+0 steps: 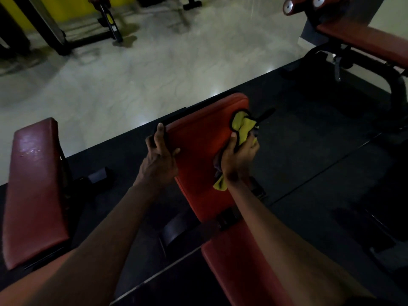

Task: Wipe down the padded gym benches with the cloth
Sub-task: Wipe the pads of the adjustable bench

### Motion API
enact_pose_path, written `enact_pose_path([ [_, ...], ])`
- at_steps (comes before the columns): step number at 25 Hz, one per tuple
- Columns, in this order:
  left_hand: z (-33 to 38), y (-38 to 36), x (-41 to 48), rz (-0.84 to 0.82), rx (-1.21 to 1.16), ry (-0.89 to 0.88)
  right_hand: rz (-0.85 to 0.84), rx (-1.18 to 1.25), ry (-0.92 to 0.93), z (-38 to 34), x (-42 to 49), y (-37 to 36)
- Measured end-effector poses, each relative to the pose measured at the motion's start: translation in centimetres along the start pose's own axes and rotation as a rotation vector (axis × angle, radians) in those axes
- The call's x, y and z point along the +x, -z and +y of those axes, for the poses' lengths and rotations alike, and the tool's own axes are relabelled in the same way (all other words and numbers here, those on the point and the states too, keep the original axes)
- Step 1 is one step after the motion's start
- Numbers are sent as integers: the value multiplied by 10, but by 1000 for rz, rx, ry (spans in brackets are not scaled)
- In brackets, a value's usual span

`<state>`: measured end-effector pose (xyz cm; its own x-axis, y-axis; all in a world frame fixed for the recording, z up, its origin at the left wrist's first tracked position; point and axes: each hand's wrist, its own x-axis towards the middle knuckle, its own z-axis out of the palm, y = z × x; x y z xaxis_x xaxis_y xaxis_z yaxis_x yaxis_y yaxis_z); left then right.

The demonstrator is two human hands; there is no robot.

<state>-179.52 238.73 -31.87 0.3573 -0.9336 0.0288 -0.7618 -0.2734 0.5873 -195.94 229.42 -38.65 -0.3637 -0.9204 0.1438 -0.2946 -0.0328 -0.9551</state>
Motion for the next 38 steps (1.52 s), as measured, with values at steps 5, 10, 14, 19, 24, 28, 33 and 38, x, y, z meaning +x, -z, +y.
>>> enact_pose_path([
  [5, -16, 11, -16, 90, -91, -177, -143, -75, 307, -6, -27, 8],
  [10, -35, 12, -18, 164, -257, -58, -90, -66, 435, -46, -26, 7],
  [14, -48, 10, -11, 148, -379, -32, -94, -194, 547, -60, -77, -22],
  [19, -67, -13, -13, 16, -587, 38, -161, -142, 501, -19, -85, -9],
  [24, -89, -36, -12, -82, -610, 5, 100, -31, 216, -18, -54, -20],
  [28, -104, -65, -9, -119, -697, 5, -60, -184, 392, 19, -85, -29],
  [33, -113, -91, -18, -156, -772, 97, -118, -198, 378, 58, -87, -19],
  [38, -104, -110, -37, -186, -861, 179, -141, -278, 374, 62, -104, -30],
])
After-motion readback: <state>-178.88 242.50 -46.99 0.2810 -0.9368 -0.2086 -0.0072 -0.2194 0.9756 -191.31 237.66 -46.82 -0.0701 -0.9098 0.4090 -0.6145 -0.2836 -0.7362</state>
